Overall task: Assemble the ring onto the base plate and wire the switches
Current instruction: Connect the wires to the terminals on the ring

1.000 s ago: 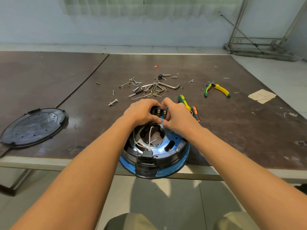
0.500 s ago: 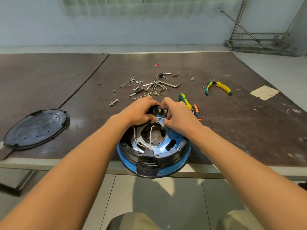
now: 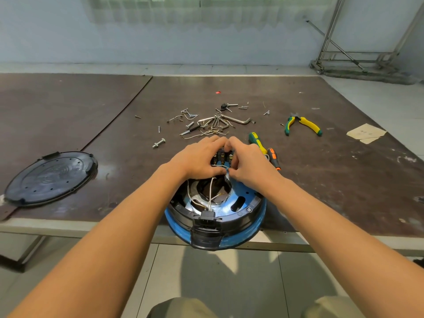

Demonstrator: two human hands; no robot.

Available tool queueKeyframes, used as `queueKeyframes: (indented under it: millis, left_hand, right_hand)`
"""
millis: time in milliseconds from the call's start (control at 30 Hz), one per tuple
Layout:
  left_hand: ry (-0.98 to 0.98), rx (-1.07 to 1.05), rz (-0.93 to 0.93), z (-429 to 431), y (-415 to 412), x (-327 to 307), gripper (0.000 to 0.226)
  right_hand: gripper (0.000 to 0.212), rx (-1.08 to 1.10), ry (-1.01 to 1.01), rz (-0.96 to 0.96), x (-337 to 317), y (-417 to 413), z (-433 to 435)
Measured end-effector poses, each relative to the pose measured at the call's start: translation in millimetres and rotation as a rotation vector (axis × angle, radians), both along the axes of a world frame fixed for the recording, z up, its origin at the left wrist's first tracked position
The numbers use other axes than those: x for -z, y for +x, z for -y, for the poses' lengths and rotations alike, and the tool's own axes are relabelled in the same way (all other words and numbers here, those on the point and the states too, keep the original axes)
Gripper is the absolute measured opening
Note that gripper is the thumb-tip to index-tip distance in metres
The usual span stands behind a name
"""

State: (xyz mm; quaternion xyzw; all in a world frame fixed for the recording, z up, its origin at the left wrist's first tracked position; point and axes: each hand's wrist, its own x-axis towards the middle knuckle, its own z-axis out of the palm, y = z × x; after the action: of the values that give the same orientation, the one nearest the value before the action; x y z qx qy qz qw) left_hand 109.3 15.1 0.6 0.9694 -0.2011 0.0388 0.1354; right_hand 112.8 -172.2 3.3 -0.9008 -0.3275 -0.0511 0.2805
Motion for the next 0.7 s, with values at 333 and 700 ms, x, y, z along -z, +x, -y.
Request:
queueKeyframes:
  millis: [333, 700]
  left_hand:
    - [-0.084, 0.032, -0.016, -1.4, -2.1, -2.8, 0.018]
    - [0.025, 0.027, 0.015, 1.1, -3.5, -4.1, 0.010]
  right_hand:
    - [0.046, 0.054, -0.024, 0.088, -2.8, -7.0, 2.7]
    - [0.026, 0.237, -0.052, -0.060, -1.9, -8.8, 7.9]
